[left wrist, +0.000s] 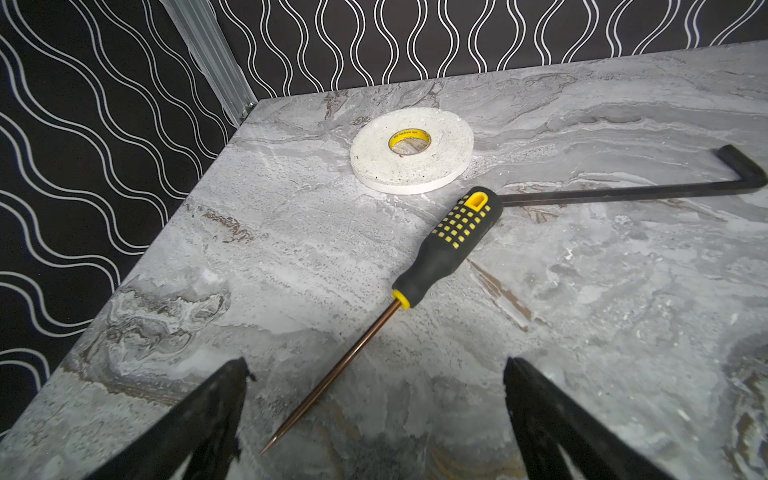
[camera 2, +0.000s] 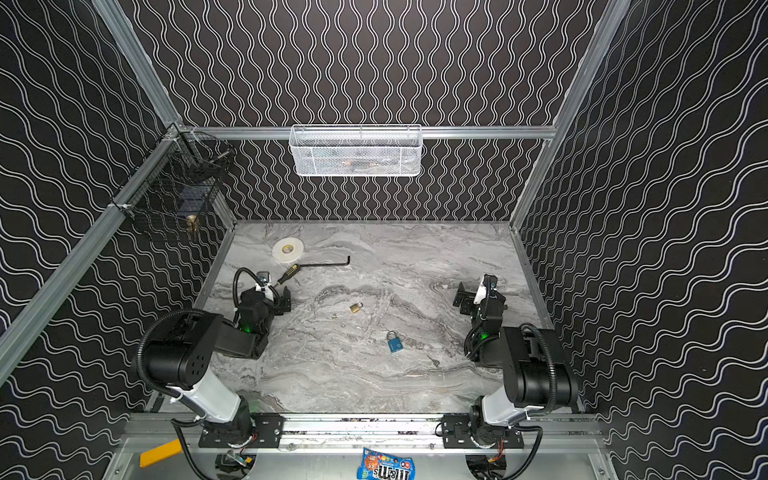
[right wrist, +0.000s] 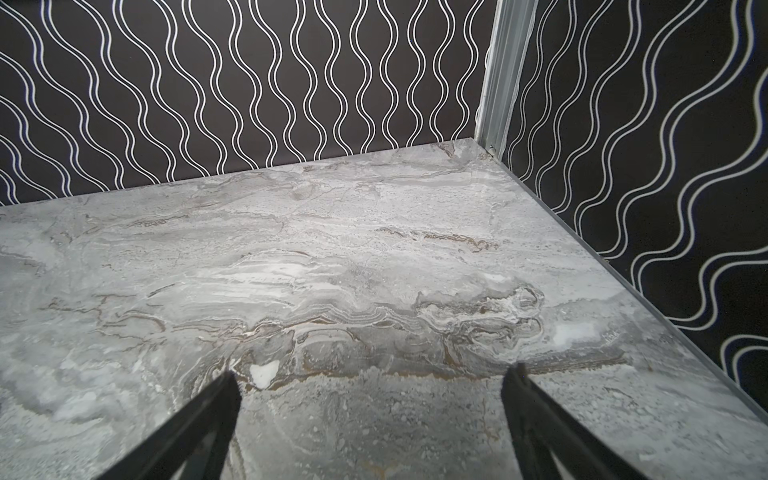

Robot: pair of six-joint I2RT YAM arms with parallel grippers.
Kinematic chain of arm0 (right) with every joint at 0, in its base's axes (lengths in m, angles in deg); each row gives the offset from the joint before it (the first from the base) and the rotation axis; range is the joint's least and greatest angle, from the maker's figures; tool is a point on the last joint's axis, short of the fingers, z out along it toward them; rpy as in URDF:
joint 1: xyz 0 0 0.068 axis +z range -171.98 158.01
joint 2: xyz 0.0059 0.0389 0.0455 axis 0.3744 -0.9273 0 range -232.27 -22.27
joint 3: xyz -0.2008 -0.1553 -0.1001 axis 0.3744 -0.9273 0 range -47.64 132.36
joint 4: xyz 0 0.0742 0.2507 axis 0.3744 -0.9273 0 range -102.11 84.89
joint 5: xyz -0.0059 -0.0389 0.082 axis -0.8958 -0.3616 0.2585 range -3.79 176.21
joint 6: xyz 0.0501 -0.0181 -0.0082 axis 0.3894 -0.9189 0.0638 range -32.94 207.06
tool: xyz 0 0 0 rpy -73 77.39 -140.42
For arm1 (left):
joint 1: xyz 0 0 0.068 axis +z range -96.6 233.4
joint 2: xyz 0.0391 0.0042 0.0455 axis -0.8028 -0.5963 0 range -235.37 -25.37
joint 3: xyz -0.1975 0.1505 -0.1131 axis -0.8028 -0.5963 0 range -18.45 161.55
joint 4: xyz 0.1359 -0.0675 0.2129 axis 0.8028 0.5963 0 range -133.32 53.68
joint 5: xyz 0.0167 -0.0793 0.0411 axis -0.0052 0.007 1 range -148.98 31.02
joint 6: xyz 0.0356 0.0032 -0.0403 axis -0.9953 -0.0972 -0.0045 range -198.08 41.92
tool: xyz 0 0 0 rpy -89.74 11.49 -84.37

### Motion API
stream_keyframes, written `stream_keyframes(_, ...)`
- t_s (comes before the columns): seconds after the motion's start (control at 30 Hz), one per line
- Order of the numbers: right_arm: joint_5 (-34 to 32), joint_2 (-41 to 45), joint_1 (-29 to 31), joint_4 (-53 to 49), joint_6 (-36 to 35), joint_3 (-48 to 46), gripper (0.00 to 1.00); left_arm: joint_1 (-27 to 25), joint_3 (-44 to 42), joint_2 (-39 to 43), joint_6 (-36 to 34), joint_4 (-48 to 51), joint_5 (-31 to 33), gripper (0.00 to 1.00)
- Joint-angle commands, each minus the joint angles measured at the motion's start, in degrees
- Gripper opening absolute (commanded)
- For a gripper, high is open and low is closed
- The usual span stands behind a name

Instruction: Unlock with the key

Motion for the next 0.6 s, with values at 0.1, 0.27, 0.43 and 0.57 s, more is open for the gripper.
stream_keyframes(0.1,0.3,0.3,0.0,3.3,-0.3,-0.2,0.99,0.1,-0.2,0.1,-0.9,-2.4,-0.2,0.99)
stream_keyframes(0.27,0.2,0.2,0.0,3.4,-0.3,-0.2,0.99,0.1,-0.1,0.2,-1.7,-2.0,-2.4,0.99)
stream_keyframes(0.43,0.3,0.3,0.0,3.3,-0.2,-0.2,0.99,0.1,-0.1,0.2,-1.6,-1.9,-2.4,0.99)
stream_keyframes(0.57,0.5,0.4,0.0,3.5,-0.2,-0.4,0.99,0.1,0.0,0.2,-1.7,-2.0,-2.4,0.99)
